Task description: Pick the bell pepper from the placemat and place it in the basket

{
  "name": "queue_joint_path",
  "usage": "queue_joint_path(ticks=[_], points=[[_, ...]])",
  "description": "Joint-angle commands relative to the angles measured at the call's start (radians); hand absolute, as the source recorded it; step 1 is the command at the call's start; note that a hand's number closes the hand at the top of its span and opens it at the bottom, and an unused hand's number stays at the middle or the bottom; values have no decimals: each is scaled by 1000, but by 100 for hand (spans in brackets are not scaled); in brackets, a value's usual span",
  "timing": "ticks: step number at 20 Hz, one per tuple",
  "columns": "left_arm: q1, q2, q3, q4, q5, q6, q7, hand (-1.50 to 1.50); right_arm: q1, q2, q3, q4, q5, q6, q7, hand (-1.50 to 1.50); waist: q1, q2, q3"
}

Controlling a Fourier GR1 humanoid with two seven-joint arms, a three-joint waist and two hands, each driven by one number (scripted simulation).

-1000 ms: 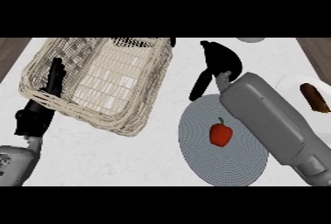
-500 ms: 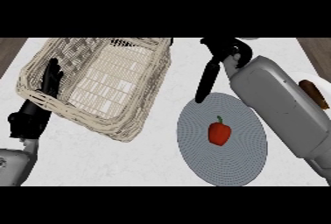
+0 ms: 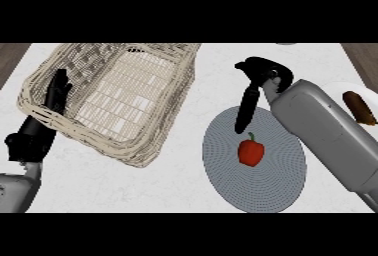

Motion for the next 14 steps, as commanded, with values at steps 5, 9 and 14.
queue_joint_path(ticks=[5, 9, 14], points=[[-3, -32, 4, 4, -27, 1, -18, 0, 40, 36, 45, 51, -3, 62, 163, -150, 9, 5, 0], [28, -15, 19, -32, -33, -10, 1, 0, 174, 31, 111, -38, 56, -4, 140, -150, 4, 1, 1], [42, -47, 10, -105, -50, 4, 69, 0, 236, -13, 97, -79, 101, -5, 102, -150, 4, 2, 1]])
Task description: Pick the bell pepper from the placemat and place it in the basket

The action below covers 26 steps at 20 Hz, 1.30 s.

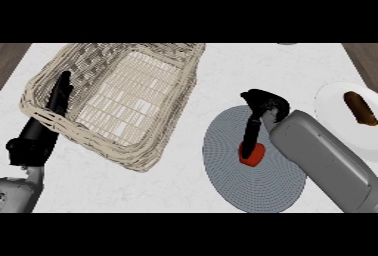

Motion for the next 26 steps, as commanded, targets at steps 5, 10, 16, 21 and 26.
queue_joint_path(ticks=[5, 10, 16, 21, 26], points=[[9, -9, 46, -13, -15, -34, -9, 0, 121, 12, -2, -119, 108, -28, 113, -150, 0, 0, 0], [17, -51, 30, -8, -64, -28, -25, 0, 131, 40, -17, -86, 174, -9, 81, -150, 3, 2, 0], [18, -51, 73, 1, -51, -85, -33, 0, 165, 96, -62, -41, 252, -26, 41, -150, 8, 3, 1], [-10, -47, 115, 20, -50, -119, -9, 0, 254, 99, -87, -82, 301, -20, 19, -150, 2, 3, 1], [24, -104, 79, -28, -109, -88, 8, 0, 281, 96, -123, -64, 333, 24, -21, -150, 3, 2, 1]])
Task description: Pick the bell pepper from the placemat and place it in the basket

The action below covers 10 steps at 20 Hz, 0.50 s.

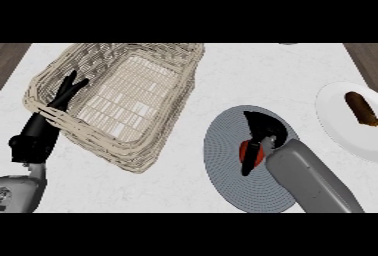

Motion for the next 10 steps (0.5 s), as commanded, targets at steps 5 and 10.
queue_joint_path(ticks=[5, 10], points=[[-22, -2, 55, 37, 5, -63, -19, 0, 48, 64, -32, 43, 102, 0, 58, -150, 1, 0, 0], [-16, -22, 52, -20, -30, -62, 25, 0, 52, 88, -80, 53, 128, 44, 51, -150, 2, 0, 0]])
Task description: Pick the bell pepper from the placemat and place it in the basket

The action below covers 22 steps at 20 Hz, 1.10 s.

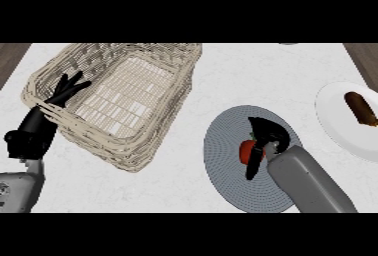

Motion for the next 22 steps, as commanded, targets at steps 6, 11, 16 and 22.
queue_joint_path(ticks=[6, 11, 16, 22], points=[[-28, -15, 55, 28, -18, -36, 5, 0, 31, 77, -52, 49, 101, -9, -22, 150, -1, 2, 1], [45, -31, 20, -99, -37, -41, 38, 0, 91, 53, -11, 57, 179, -25, -118, 150, 3, 1, 1], [33, -25, 66, -79, -15, -70, 21, 0, 37, 77, -28, 33, 250, -29, -111, 150, 3, 0, 1], [-8, -57, 51, 6, -73, -35, -20, 0, 151, 84, -39, 2, 344, -267, -207, 150, -6, 2, 1]])
